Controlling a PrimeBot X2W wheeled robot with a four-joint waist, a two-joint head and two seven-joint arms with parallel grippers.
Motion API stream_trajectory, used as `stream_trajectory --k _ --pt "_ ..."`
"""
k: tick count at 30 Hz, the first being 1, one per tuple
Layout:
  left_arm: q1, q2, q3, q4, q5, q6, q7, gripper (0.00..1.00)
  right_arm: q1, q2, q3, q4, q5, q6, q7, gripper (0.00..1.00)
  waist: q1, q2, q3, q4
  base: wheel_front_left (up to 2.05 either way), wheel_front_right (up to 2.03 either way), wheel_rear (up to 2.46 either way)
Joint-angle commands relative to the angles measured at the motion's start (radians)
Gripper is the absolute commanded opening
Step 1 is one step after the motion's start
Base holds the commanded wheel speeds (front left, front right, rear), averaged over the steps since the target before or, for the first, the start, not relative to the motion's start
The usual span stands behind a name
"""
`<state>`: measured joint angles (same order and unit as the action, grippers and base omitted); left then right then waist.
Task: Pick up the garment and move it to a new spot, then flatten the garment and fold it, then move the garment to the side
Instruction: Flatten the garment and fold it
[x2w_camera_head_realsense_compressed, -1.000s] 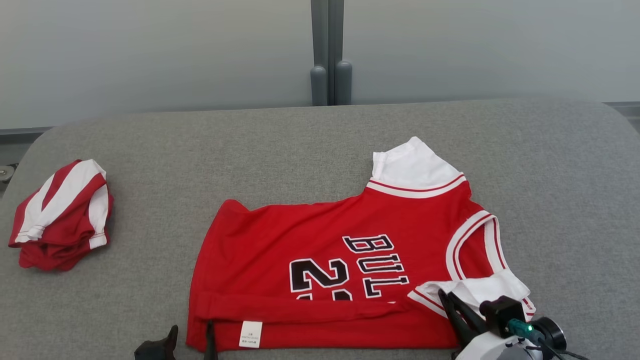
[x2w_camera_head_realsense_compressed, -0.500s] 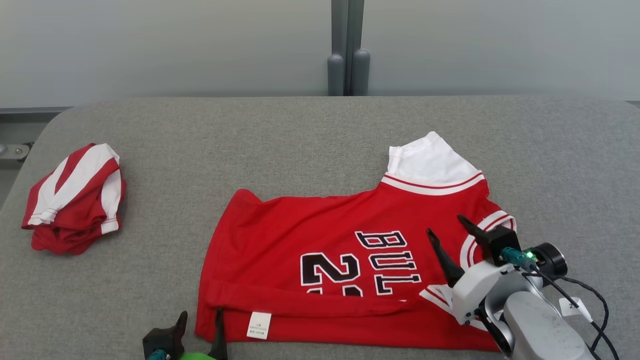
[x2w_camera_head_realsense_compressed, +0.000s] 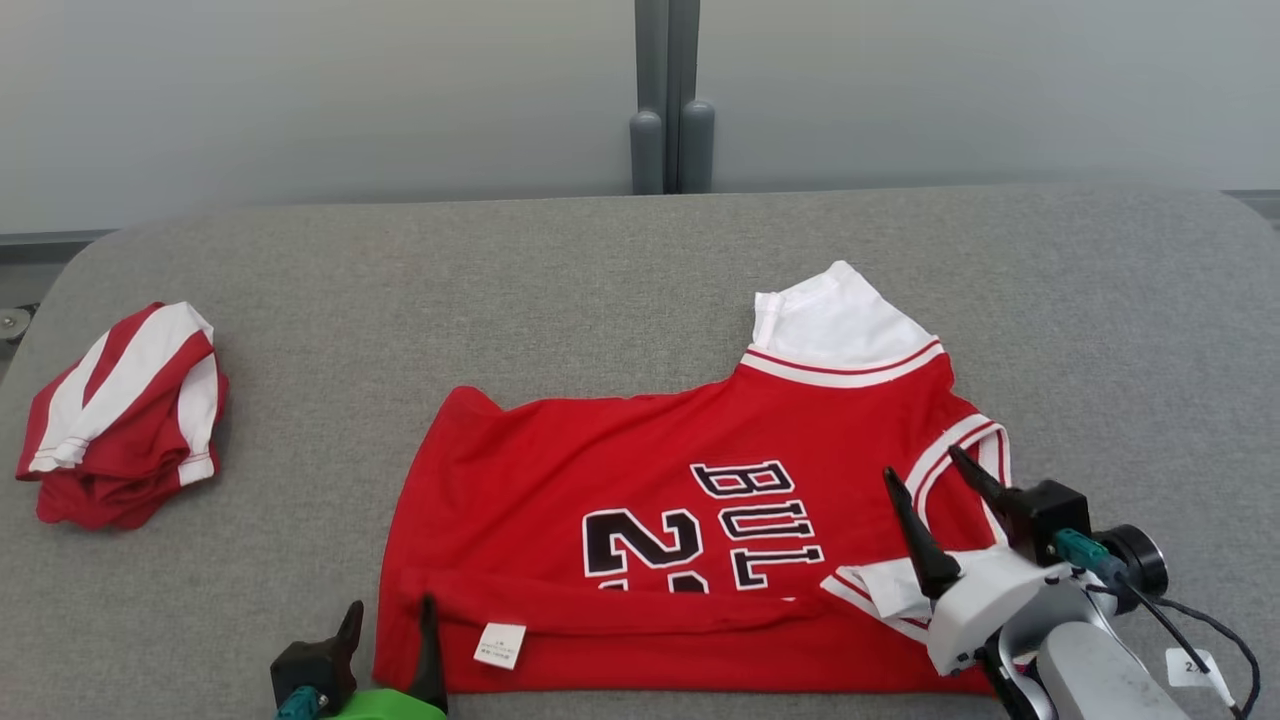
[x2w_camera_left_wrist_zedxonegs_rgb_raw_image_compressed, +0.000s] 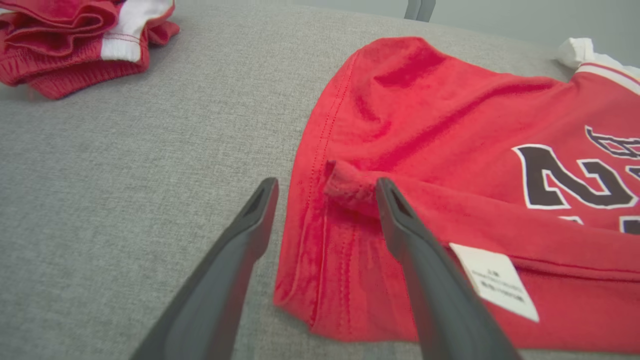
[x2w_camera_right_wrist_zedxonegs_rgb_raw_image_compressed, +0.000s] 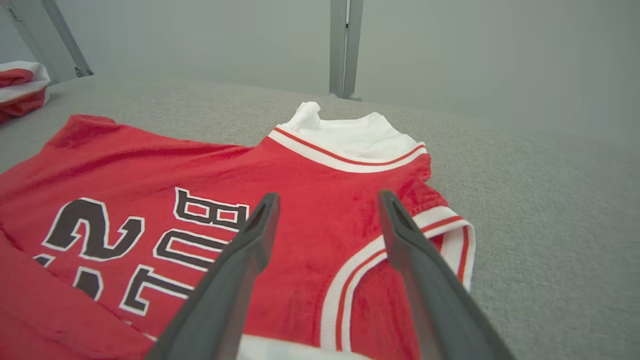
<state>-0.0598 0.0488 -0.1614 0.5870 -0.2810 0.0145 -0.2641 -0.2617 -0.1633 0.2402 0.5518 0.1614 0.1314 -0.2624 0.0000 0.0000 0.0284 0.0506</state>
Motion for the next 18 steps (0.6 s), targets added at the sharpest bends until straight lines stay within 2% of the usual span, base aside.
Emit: stream_trajectory --k 1,9,18 --pt "0.004 0.004 0.010 -0.015 0.001 0.000 0.000 1.00 0.037 -0.009 -0.011 -0.024 0.013 -0.002 -0.003 1.00 0.0000 0.0000 -0.007 -0.017 0.00 0.00 0.00" --pt "-0.092 0.006 0.044 -0.039 0.050 -0.015 0.000 1.00 0.027 -0.031 -0.042 -0.062 0.028 -0.002 -0.003 1.00 0.0000 0.0000 0.055 -0.045 0.00 0.00 0.00" --pt "-0.430 0.047 0.058 0.150 0.103 -0.049 0.000 1.00 -0.176 -0.042 -0.016 -0.059 0.028 -0.002 -0.003 1.00 0.0000 0.0000 0.203 -0.066 0.00 0.00 0.00"
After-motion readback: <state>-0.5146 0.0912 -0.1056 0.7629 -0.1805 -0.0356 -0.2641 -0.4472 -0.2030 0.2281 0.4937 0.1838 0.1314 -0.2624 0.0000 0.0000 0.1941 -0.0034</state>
